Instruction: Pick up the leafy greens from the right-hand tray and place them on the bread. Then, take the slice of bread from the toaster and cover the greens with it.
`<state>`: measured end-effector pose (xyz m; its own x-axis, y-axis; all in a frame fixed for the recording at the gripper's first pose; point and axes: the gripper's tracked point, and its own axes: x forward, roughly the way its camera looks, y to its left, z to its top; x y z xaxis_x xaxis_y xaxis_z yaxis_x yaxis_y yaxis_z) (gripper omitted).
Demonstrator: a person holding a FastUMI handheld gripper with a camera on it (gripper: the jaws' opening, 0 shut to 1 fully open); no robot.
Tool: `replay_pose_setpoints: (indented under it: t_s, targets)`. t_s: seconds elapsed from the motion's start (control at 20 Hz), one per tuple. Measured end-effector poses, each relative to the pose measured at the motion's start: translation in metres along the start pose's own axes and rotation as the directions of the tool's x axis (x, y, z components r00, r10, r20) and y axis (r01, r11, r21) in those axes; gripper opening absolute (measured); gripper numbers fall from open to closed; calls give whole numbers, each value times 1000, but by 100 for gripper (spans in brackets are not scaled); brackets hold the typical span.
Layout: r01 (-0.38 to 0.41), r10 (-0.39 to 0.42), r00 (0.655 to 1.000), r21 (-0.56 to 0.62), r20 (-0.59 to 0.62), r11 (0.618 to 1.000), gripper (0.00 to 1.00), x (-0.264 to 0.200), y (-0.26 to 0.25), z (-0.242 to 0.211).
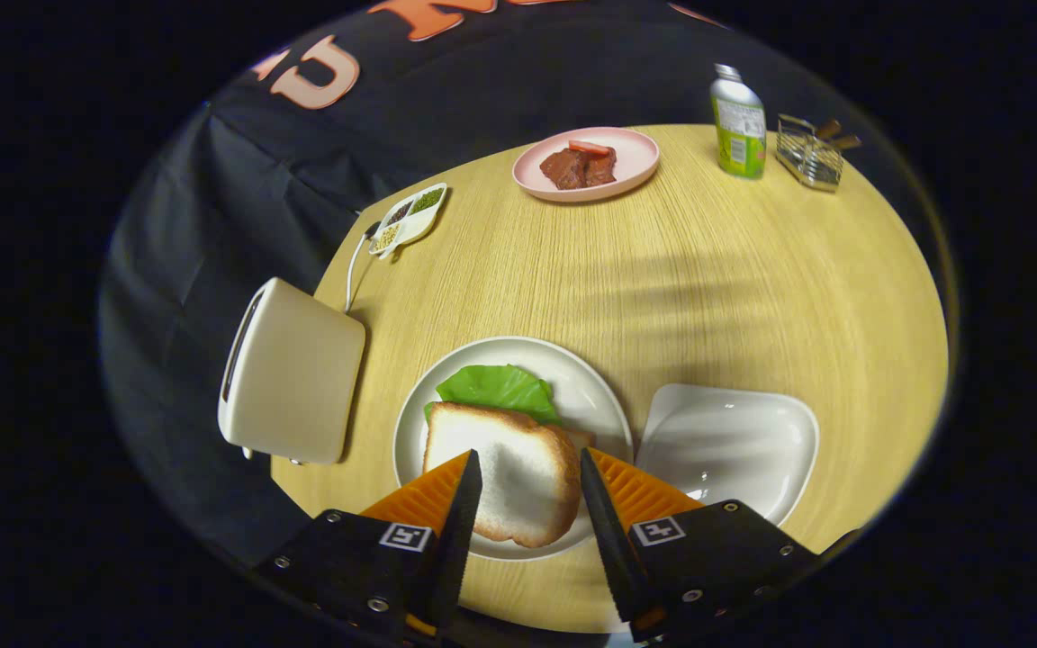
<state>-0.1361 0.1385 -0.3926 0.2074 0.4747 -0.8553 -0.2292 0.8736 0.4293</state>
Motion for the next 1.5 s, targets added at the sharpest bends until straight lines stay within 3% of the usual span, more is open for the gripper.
replay_pose_setpoints:
  t_s: [0.1, 0.2, 0.4, 0.6, 0.8, 1.1, 1.25, 1.5]
  targets:
    - [-7, 10, 996, -41, 85, 999, 76, -14, 11, 22]
    - [36, -17, 985, -107, 171, 994, 85, -28, 10, 43]
    - [132, -61, 927, -168, 370, 977, 96, -72, 19, 90]
    - [206, -75, 818, -169, 570, 964, 98, -144, 34, 148]
    - [271, -60, 683, -176, 728, 946, 97, -226, 57, 191]
    - [314, 5, 502, -188, 865, 931, 98, -319, 102, 227]
    - [353, -2, 445, -173, 896, 920, 98, -346, 108, 232]
    - [393, -26, 396, -144, 918, 908, 98, -358, 106, 237]
